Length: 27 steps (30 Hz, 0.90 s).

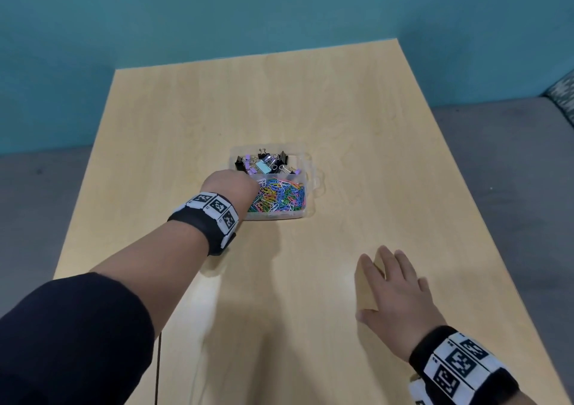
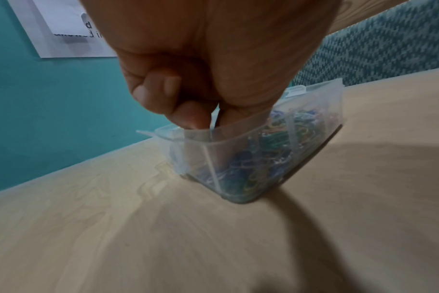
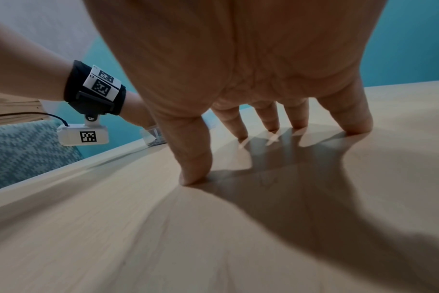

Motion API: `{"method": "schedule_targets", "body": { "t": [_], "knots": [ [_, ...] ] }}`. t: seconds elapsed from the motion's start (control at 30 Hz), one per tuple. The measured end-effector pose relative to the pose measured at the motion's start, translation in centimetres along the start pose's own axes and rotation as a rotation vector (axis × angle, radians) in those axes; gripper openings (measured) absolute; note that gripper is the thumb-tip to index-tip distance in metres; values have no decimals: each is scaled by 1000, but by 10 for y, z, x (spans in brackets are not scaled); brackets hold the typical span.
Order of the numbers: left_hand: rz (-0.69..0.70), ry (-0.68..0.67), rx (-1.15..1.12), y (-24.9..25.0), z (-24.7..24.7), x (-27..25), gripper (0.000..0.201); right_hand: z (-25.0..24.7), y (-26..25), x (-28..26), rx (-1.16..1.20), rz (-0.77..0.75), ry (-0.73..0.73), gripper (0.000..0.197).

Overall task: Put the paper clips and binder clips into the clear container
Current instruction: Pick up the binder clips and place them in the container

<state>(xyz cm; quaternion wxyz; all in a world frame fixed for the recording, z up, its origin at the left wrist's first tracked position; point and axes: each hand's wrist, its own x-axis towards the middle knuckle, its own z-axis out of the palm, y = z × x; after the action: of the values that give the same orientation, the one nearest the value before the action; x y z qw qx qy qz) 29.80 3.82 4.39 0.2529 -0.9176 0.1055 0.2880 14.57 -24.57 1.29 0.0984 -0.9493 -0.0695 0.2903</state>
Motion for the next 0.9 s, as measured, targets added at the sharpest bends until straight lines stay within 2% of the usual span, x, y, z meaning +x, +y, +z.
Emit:
{"method": "schedule_targets", "body": {
  "t": [0.23, 0.47, 0.73, 0.9],
  "knots": [
    [9, 74, -62, -5, 4, 2, 24, -1, -1, 0, 1, 1, -1, 85],
    [21, 15, 61, -5, -1, -2, 24, 0, 1, 1, -28, -7, 6, 85],
    [0, -44, 63, -2, -5, -5, 19, 0, 0, 0, -33, -9, 14, 87],
    [-13, 41, -38, -6, -3, -6, 20, -1, 0, -1, -27, -8, 10, 86]
  ]
}}
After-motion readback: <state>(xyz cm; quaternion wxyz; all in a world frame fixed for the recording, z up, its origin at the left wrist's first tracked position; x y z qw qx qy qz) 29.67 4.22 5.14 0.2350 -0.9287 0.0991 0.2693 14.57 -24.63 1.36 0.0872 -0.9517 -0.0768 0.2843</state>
